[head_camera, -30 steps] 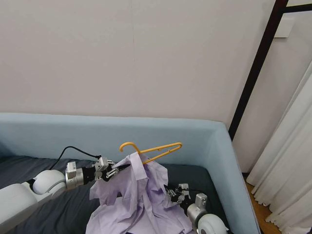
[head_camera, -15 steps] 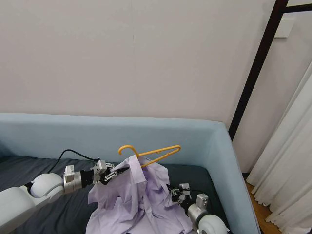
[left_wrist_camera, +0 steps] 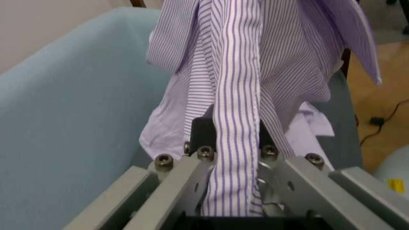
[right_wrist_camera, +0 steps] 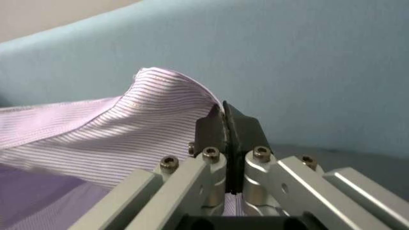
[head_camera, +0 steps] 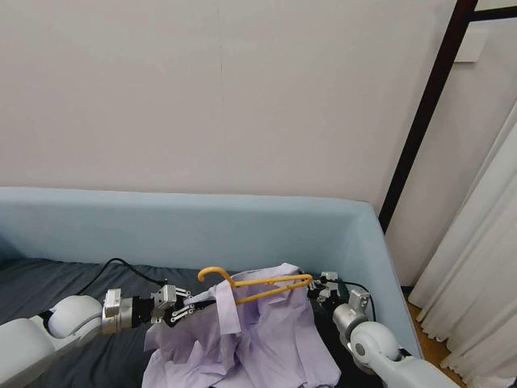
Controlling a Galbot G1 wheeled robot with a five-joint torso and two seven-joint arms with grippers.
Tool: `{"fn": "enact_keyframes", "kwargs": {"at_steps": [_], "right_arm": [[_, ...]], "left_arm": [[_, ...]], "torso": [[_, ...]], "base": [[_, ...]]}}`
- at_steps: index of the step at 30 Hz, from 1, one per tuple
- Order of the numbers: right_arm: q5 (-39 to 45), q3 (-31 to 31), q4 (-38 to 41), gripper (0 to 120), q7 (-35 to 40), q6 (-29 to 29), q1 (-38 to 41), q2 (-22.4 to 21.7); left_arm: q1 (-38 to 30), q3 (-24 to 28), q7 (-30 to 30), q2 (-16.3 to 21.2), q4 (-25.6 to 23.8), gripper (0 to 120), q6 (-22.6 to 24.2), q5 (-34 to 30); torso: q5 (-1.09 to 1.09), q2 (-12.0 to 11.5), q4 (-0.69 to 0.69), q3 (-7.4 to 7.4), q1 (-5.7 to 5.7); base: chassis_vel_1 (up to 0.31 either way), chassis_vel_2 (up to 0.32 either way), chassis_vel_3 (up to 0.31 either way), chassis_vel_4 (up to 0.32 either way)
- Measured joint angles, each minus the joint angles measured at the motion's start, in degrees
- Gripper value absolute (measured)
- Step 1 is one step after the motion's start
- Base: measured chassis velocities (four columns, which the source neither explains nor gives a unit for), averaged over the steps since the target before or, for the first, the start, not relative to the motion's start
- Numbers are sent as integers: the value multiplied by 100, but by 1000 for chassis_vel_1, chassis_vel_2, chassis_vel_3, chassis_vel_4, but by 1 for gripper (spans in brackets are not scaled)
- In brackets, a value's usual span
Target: Pick up the clothes from the sofa and hang them on the clothes hanger.
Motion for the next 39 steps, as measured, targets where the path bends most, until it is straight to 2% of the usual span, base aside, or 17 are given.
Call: {"fn": "enact_keyframes", "kwargs": {"at_steps": [5,8,11,16,24,32,35,39], "right_arm": [[-417,90,325,0,-14,102,-117,-177],[-1138,147,541,0,-56,371,-268,-339],[-1356,197,790,0,-49,474,-402,-463],[-1304,326,1431,0,15,448,-606,-711],[-656,449,2418,0,280,38,-713,-966],[-442,333,2922,0,520,-259,-791,-1064],[-245,243,3110,0,729,-444,-695,-1049],[-159,197,3160,0,833,-521,-603,-1052]], "left_arm": [[-69,-15,-68,2,161,1,-36,466],[-136,-11,-468,-2,203,1,50,761],[-179,10,-660,-12,224,1,136,852],[-235,40,-800,-29,266,1,262,967],[-300,87,-1048,-13,259,1,498,1059],[-467,219,-1163,-150,249,1,646,969],[-747,313,-1061,-322,318,1,672,903],[-861,337,-988,-372,327,1,672,847]], "torso": [[0,0,1,0,0],[0,0,0,0,0],[0,0,0,0,0],[-1,0,0,0,0],[0,0,1,-1,0],[-1,0,0,0,0],[0,0,0,0,0],[0,0,-1,0,0]], "base": [[0,0,0,0],[0,0,0,0],[0,0,0,0],[0,0,0,0],[0,0,0,0],[0,0,0,0],[0,0,0,0],[0,0,0,0]]}}
